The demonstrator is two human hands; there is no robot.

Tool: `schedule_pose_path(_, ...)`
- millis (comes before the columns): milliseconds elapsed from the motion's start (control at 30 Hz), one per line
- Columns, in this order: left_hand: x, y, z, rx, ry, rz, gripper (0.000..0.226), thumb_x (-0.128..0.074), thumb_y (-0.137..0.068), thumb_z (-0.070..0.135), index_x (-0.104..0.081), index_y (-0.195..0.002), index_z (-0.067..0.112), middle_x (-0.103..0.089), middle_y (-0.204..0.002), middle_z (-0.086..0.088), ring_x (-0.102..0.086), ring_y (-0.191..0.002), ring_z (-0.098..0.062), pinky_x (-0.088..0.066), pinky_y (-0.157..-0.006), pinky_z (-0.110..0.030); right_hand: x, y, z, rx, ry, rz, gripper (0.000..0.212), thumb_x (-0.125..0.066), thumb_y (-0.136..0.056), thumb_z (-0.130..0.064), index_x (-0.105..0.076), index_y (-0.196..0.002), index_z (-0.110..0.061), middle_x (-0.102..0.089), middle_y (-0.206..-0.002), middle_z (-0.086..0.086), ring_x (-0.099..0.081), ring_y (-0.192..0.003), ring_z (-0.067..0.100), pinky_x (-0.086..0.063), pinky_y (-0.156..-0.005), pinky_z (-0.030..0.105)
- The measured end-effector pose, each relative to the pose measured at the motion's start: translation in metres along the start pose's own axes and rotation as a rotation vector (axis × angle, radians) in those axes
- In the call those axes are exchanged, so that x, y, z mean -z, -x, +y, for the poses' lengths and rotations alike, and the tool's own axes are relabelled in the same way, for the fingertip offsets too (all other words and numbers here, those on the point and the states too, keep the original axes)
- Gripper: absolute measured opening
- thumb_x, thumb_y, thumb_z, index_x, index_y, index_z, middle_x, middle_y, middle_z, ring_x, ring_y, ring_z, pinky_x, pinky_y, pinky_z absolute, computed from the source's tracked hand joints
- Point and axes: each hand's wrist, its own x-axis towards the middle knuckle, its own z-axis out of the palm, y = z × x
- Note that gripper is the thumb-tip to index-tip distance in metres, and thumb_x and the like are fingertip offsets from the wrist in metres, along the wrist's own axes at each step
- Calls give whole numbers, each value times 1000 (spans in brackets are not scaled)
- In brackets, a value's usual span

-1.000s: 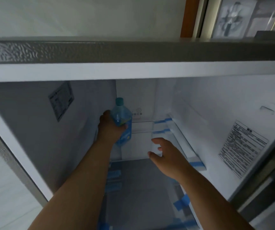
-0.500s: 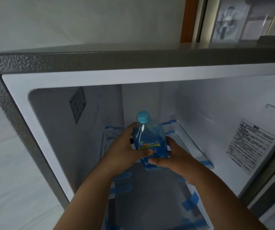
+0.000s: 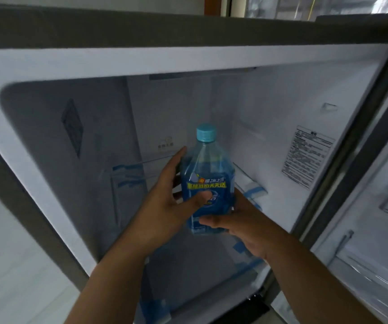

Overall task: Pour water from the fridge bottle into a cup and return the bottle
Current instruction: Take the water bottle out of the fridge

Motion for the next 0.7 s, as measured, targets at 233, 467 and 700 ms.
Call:
schedule_pose_path(233, -29, 12, -17, -9, 112, -147, 82, -80, -83, 28, -40, -155, 27, -67, -136, 14, -64, -125, -4, -57, -93, -21, 7, 57, 21, -25, 17, 234, 89, -100, -59, -18, -58, -136, -28, -71, -131, -3, -72, -117, 23, -58, -99, 51)
schedule_pose_path(467, -83, 21, -4, -5, 177, -338, 73, -77, -83, 27, -47, -149, 24, -69, -132, 10, -66, -124, -9, -60, -94, -28, 25, 133, 24, -46, -36, 435, 74, -91, -72, 1, -57, -134, -21, -71, -128, -2, -74, -111, 19, -62, -91, 41)
schedule_pose_path(700, -139, 43, 20, -21, 191, -500, 69, -74, -86, 22, -45, -148, 24, -68, -133, 8, -67, -123, -11, -61, -89, -27, 51, 201, 34, -14, -55, 565, 74, -92, -73, -5, -58, -136, -25, -69, -130, -5, -72, -113, 16, -63, -89, 42)
